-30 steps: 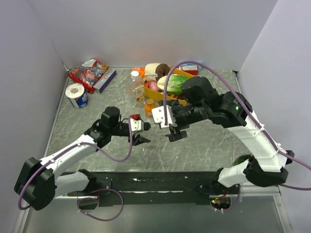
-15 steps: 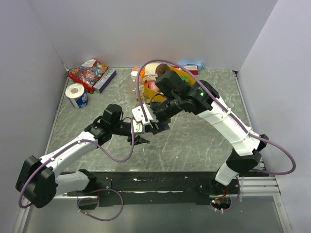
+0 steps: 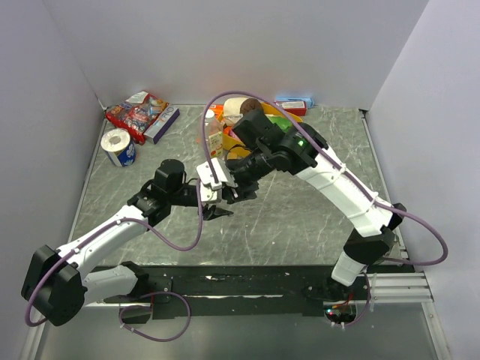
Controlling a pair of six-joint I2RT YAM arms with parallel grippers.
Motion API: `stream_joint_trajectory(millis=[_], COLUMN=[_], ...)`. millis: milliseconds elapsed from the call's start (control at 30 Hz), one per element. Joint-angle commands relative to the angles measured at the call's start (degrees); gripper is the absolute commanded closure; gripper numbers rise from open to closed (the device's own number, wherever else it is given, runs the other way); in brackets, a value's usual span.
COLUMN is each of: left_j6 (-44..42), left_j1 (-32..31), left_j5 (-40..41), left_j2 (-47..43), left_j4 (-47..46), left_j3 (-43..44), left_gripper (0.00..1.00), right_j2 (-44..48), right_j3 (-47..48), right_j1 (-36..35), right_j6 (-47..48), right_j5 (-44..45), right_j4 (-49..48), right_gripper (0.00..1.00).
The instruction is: Screw on the bottle caps
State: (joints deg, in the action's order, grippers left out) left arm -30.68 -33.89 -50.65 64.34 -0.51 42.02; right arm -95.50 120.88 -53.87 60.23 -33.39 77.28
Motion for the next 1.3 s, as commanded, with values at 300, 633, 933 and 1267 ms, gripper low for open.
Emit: stream_joint_trajectory(millis=[300, 633, 933, 1267], left_j6=[6.7, 32.9, 43.1, 46.1], left_j1=[0.0, 0.1, 0.7, 1.8], left_j5=[0.5, 17.5, 23.3, 31.1], left_j2=[-1.3, -3.6, -5.8, -7.0], left_j4=[-8.1, -24.6, -29.7, -34.7], left_j3=[-1.0, -6.0, -9.4, -12.8], left_gripper=[0.99, 0.99, 0.96, 0.99], right_j2=[-0.7, 0.8, 1.1, -0.5], right_j3=[0.3, -5.2, -7.6, -5.8], right_j1=[-0.4, 1.4, 4.5, 5.5], right_j6=[-5.0, -24.3, -30.3, -33.7], right_j5=[3.1, 7.8, 6.2, 5.6], right_j4=[3.1, -9.3, -9.4, -8.5], right_gripper=[0.54, 0.71, 0.83, 0.89])
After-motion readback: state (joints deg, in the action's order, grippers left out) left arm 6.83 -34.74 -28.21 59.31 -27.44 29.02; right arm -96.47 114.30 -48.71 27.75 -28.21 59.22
